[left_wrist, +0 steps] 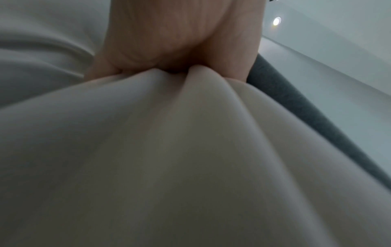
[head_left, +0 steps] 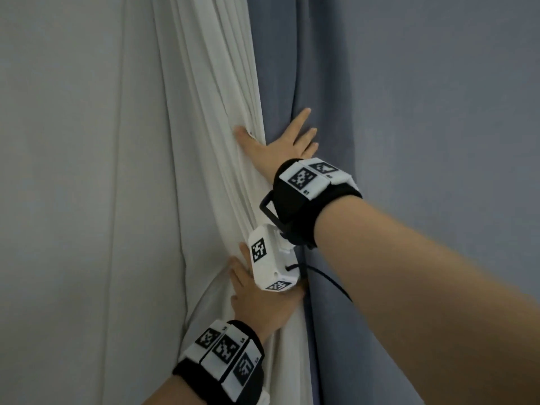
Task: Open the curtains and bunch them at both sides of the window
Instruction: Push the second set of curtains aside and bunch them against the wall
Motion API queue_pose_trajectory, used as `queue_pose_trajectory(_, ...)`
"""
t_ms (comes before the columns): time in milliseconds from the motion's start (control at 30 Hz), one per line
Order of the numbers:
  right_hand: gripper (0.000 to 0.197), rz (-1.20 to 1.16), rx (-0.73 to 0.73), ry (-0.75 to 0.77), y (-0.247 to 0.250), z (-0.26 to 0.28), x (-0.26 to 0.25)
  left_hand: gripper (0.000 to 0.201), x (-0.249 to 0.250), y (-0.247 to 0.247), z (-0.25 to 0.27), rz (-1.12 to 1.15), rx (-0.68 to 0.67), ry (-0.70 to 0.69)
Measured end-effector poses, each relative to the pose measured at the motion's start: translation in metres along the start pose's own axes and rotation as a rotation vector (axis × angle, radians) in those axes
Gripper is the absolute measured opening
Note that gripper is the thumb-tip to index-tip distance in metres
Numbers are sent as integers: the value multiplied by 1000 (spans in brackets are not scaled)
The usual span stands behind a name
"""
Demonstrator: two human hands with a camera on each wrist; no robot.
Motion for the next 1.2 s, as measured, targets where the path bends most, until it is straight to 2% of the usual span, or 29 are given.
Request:
queue_pose_trajectory(100,107,-12,-3,-37,-23,-19,7,64,-20,5,-16,-144,1,138)
queue_pose_trajectory(200,98,-13,-5,-53,-42,-35,13,56,-26,8,-28,-311,56,137)
queue_pose_trajectory(400,83,105,10,-25,-57,-43,18,60,-38,6,-36,-217,26,164)
queue_pose_trajectory(467,82,143,-18,-22,-52,-44,18,64,-43,3,-36,-118,22,178)
queue_pose_trajectory(567,79,159,-74,-36,-44,-45,19,90,-37,4,-31,9,99,60)
queue_pose_trajectory(667,74,144,-102,-23,-35,-44,20,103,-29,8,-27,74,180,-109)
queue_pose_trajectory(767,76,116,-149,9,-28,-39,26,105,-34,10,-26,128,224,-105)
queue_pose_trajectory(900,87,-41,-169,47,-16,-23,37,112,-46,6,-19,73,179,-52)
queue_pose_trajectory(966,91,-82,-153,38,-8,-12,46,109,-48,5,-13,50,129,-119)
queue_pose_trajectory(1033,93,-118,-120,4,1,1,60,102,-50,5,2,126,66,-188)
queue_pose_trajectory(1200,88,-226,-119,-146,5,66,117,112,-84,6,63,123,53,-211)
Point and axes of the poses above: each hand's wrist, its own z-axis away from the middle knuckle, its own y-axis out of the back of the hand, x = y × z, the point moved 7 cm from there along -z, towards the middle knuckle, and after that the axes turned 2 degrees about -x, right-handed, at the moved point
